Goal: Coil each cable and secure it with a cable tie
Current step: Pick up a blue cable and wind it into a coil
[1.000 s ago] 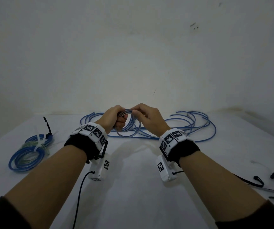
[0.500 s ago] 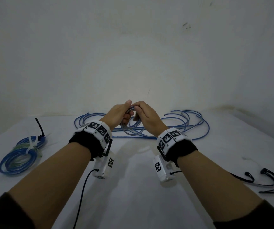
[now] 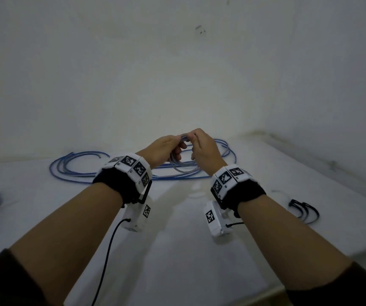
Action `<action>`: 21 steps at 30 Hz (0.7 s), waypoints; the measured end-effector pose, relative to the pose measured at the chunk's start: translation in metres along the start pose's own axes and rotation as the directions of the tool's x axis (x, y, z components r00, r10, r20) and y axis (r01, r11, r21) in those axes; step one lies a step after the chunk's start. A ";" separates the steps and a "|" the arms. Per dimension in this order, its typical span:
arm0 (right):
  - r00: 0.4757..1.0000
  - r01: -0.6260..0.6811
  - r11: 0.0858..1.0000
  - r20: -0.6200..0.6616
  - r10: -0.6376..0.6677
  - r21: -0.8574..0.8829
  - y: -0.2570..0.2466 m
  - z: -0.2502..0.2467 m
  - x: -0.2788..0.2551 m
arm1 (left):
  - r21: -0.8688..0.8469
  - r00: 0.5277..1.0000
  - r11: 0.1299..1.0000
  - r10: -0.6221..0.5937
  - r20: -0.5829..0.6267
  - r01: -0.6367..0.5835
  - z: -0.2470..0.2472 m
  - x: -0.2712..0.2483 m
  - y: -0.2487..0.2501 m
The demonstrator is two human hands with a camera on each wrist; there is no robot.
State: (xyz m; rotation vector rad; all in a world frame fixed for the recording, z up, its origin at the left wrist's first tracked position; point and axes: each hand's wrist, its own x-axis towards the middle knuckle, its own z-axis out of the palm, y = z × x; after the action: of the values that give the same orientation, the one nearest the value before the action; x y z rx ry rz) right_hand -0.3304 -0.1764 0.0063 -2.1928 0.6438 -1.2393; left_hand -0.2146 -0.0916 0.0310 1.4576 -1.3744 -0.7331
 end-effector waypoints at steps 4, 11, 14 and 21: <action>0.998 -0.056 0.998 -0.024 0.055 -0.026 0.011 -0.043 -0.011 | -0.147 0.998 0.988 -0.050 0.048 0.056 0.043 0.015 0.019; 0.932 -0.359 0.931 0.085 0.352 0.074 0.031 -0.126 -0.042 | -0.060 0.994 0.998 0.000 0.107 0.006 0.114 0.030 0.032; 0.879 -0.474 0.880 0.068 0.472 0.020 0.048 -0.158 -0.057 | -0.056 0.989 0.998 -0.008 0.149 0.017 0.137 0.032 0.031; 0.717 -0.393 0.721 0.301 0.629 -0.571 0.078 -0.210 -0.092 | -0.008 0.987 0.999 -0.032 0.158 0.034 0.168 0.029 0.030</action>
State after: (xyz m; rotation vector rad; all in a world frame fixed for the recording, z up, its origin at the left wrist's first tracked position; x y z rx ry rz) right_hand -0.5674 -0.2215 -0.0106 -2.2952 1.3476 -0.2143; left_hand -0.3725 -0.1566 0.0046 1.4417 -1.4661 -0.8920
